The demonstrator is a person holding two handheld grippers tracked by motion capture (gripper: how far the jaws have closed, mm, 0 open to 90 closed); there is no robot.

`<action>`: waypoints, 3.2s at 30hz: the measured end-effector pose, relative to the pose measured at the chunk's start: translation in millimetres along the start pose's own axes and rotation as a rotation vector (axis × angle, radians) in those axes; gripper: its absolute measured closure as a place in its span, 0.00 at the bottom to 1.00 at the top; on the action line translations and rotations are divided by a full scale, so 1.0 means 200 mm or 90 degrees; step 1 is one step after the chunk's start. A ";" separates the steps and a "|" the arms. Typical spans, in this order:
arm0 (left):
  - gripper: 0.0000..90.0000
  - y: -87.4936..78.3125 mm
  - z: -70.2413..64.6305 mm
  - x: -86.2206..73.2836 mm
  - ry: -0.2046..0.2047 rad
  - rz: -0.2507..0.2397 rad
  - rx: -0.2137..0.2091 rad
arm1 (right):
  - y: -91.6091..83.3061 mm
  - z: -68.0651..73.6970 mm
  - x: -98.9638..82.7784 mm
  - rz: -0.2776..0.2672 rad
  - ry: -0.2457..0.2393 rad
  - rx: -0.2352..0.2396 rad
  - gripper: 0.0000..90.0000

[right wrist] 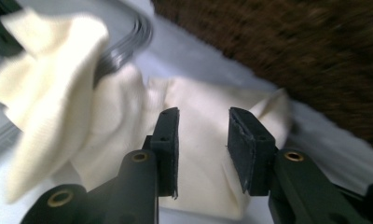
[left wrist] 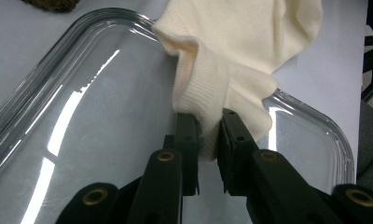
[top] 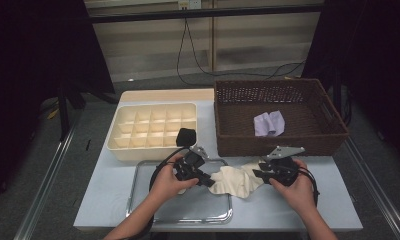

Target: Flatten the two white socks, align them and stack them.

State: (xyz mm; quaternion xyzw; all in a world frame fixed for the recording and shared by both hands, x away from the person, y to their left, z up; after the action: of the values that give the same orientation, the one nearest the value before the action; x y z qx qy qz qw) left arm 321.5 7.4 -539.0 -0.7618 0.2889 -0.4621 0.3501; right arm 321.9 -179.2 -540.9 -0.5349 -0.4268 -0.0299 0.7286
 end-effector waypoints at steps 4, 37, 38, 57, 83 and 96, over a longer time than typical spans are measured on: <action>0.88 -0.01 0.00 0.00 0.000 -0.003 0.000 | 0.05 0.03 -0.01 0.014 -0.033 0.002 0.85; 0.86 -0.03 0.00 -0.03 -0.012 -0.002 -0.014 | -0.05 0.07 -0.04 0.002 -0.039 0.036 0.63; 0.85 -0.03 -0.01 -0.02 -0.022 -0.011 -0.015 | -0.03 0.08 -0.05 0.017 -0.049 0.031 0.60; 0.64 -0.09 0.02 -0.03 -0.026 -0.050 0.026 | -0.08 0.03 -0.03 -0.008 0.013 0.045 0.97; 0.49 -0.08 -0.01 -0.02 0.020 -0.056 0.050 | -0.13 0.18 0.15 -0.051 -0.013 0.096 0.98; 0.49 -0.10 0.00 -0.01 0.034 -0.052 0.063 | -0.07 0.36 0.23 -0.052 -0.046 0.135 0.98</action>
State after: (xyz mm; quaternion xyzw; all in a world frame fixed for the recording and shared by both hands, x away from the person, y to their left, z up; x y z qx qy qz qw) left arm 323.6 20.5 -523.5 -0.7421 0.2434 -0.5101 0.3604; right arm 301.4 -107.9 -496.8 -0.4378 -0.4746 0.0052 0.7636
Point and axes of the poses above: each handheld gripper's, and its own axes: y roughly forward along the jaws, x roughly out of its top, z roughly to its left, the point moved 10 cm from there along y, roughly forward along the jaws, and after that the axes turned 3 degrees about z, right-handed, at the moved point
